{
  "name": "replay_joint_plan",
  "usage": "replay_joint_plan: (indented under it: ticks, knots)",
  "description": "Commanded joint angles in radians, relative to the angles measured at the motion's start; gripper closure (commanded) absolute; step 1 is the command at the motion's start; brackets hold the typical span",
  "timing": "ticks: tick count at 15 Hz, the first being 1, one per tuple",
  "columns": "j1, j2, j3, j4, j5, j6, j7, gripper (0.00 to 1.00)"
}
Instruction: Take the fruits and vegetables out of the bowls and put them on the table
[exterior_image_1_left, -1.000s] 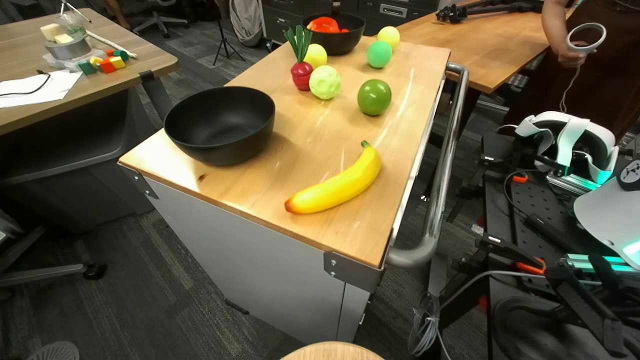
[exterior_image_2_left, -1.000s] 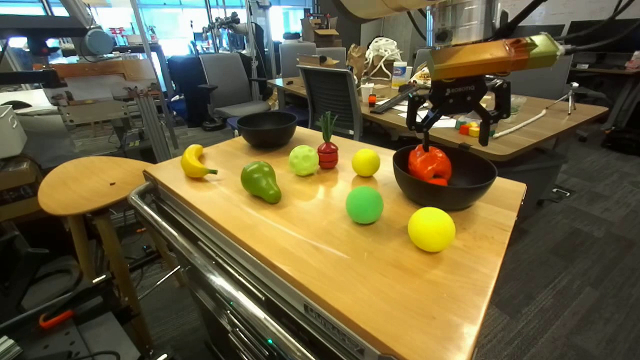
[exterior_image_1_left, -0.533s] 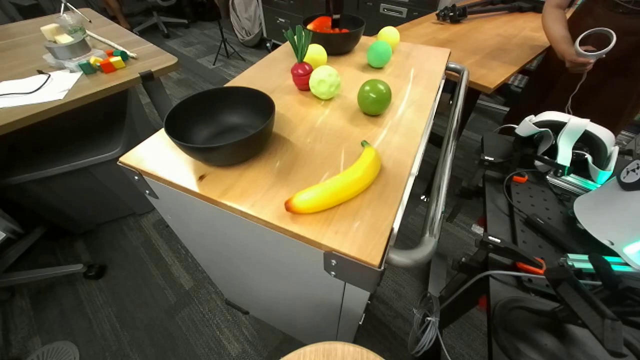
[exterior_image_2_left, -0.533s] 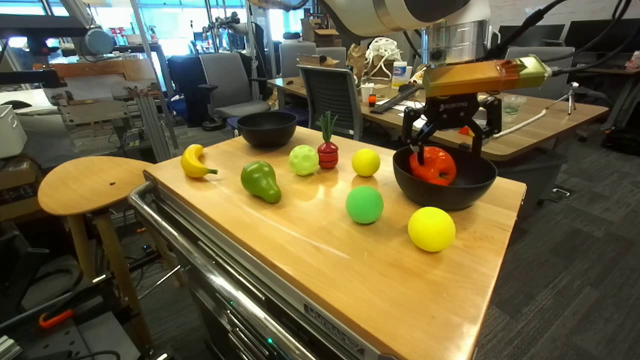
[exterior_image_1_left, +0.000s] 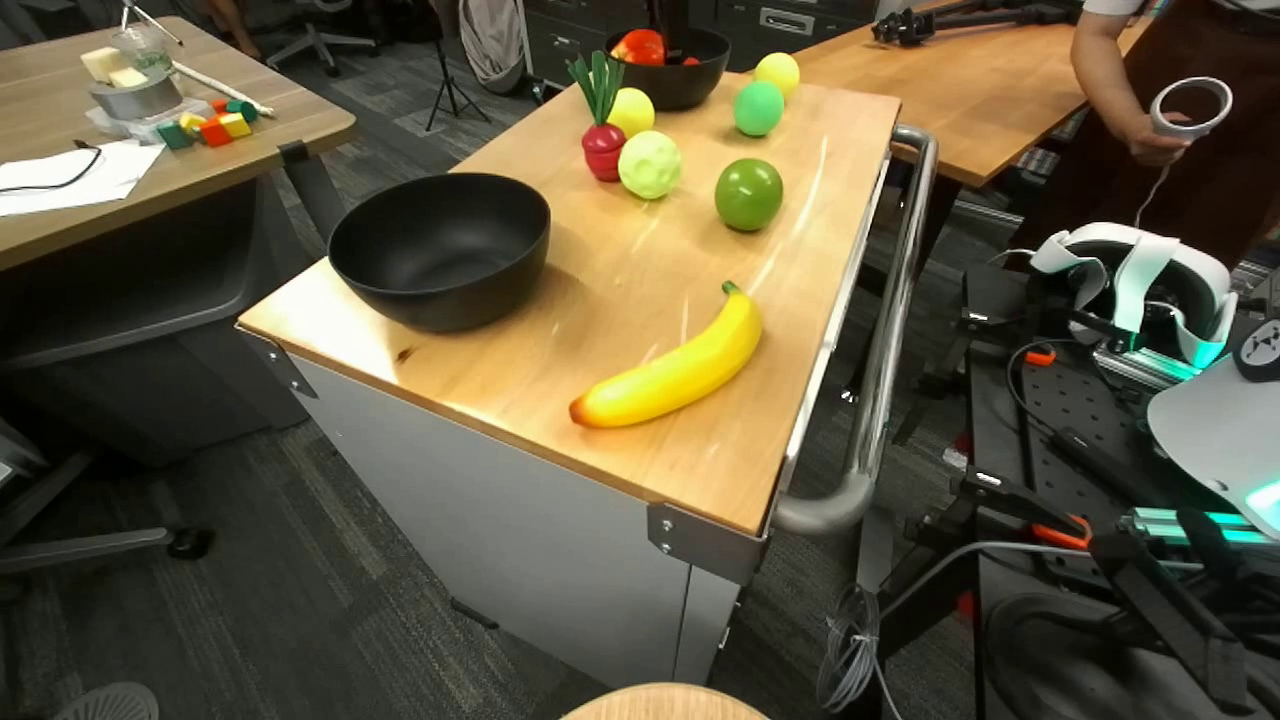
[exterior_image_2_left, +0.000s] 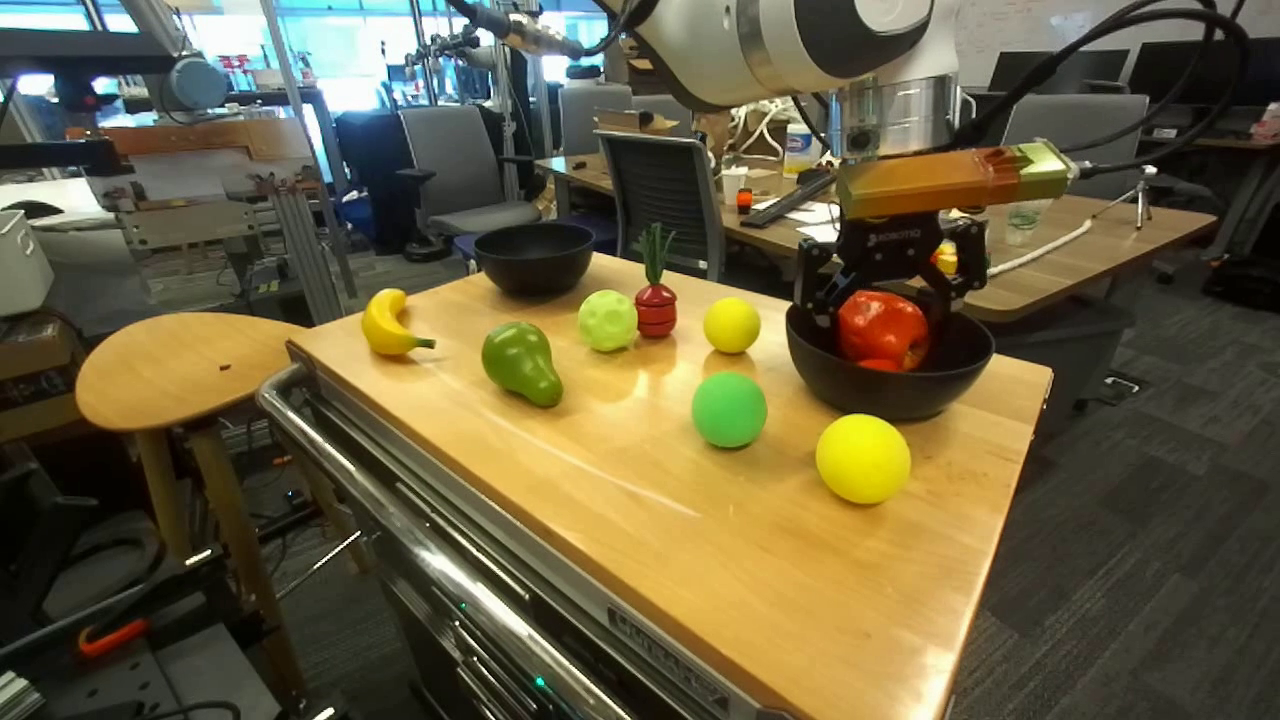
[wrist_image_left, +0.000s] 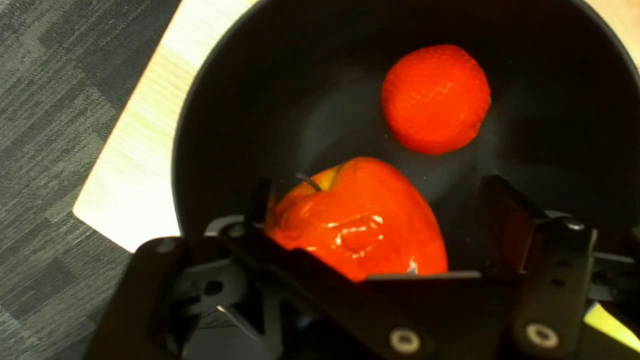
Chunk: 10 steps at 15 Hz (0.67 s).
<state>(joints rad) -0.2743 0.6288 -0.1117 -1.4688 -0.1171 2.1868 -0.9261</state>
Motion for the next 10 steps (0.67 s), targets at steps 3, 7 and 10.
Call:
replay_joint_plan:
  ticks: [3,7,10]
  knots:
    - [0.006,0.043,0.013,0.038,-0.052,0.020,-0.002,0.00]
    - [0.010,0.059,0.025,0.045,-0.065,0.049,-0.014,0.00]
    - [0.013,0.065,0.032,0.042,-0.080,0.084,-0.024,0.27]
